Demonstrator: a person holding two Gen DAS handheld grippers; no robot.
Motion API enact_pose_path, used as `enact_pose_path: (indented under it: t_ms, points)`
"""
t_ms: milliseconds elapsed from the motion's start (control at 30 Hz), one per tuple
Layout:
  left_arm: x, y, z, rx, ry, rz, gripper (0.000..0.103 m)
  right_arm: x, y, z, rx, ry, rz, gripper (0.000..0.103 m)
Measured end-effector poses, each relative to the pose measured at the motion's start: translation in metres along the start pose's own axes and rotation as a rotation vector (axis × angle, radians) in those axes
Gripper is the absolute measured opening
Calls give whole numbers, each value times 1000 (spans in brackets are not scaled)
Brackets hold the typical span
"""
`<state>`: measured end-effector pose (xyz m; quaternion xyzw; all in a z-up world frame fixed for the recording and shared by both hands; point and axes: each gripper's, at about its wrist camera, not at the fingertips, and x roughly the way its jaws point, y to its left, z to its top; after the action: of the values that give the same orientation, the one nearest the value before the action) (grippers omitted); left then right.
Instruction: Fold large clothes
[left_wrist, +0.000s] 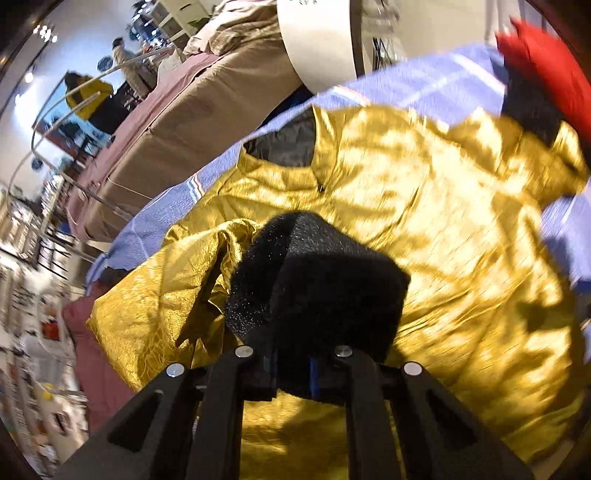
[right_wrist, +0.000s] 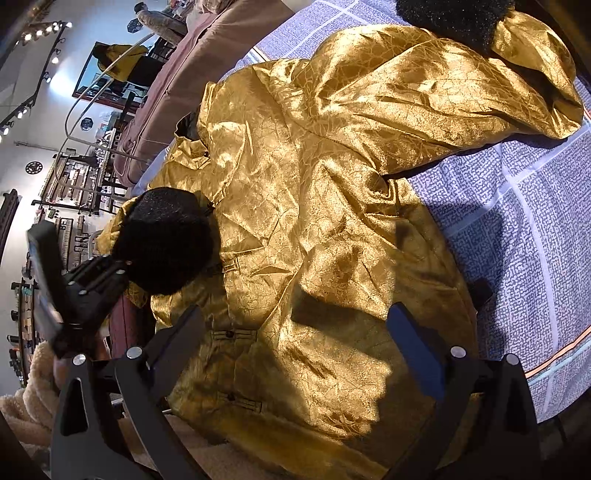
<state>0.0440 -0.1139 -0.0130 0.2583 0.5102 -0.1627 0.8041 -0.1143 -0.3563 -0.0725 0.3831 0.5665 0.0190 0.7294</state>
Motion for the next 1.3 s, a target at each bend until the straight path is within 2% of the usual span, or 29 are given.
enact_pose_path:
  t_ms: [67,133,200,267,333,467,533,567,667,767,900,967,1033,1100,1133,1167,1233,1267,1300]
  points:
    - [-38,18,17,-122,-66,-167,11,0,-1,1,6,1,4,98]
    - [-80,41,33,-243,-173,-355,11,0,1,2,0,3,3,98]
    - [-114,52,37,-313,-283,-463,11,-1,5,3,-15,5,2,98]
    - [-124,53,37,-348,-314,-545,11,-1,9,3,-28,6,2,98]
    - [-112,43,38,-353,-273,-529,12,0,12,4,-36,7,6,98]
    - [-44,19,32,-332,-71,-448,12,0,16,5,-47,10,10,98]
    - [-2,1,26,-258,44,-309,12,-3,16,3,-51,12,8,98]
    - [8,-6,20,-240,76,-267,12,-3,16,3,-51,14,8,98]
    - [5,-4,13,-209,50,-189,12,-7,14,2,-50,8,9,98]
    - [-22,8,21,-214,-68,-110,12,-8,11,2,-36,6,17,98]
    - [-80,44,41,-312,-264,-110,12,-6,16,3,-51,10,26,98]
    - [-92,50,44,-367,-309,-137,14,-6,24,4,-74,7,30,98]
    - [-76,42,47,-384,-257,-214,22,-4,29,5,-86,6,33,98]
    - [-43,16,47,-336,-135,-282,57,-2,32,6,-87,10,31,98]
    - [-24,-1,45,-289,-60,-294,64,0,33,7,-87,13,28,98]
    - [-7,-17,40,-236,9,-298,69,1,33,7,-84,18,24,98]
    - [13,-45,26,-114,108,-315,69,2,32,7,-76,27,3,98]
    - [13,-56,18,-57,125,-317,69,1,32,7,-74,28,-2,98]
    - [9,-61,11,-12,106,-311,69,0,30,7,-72,28,-5,98]
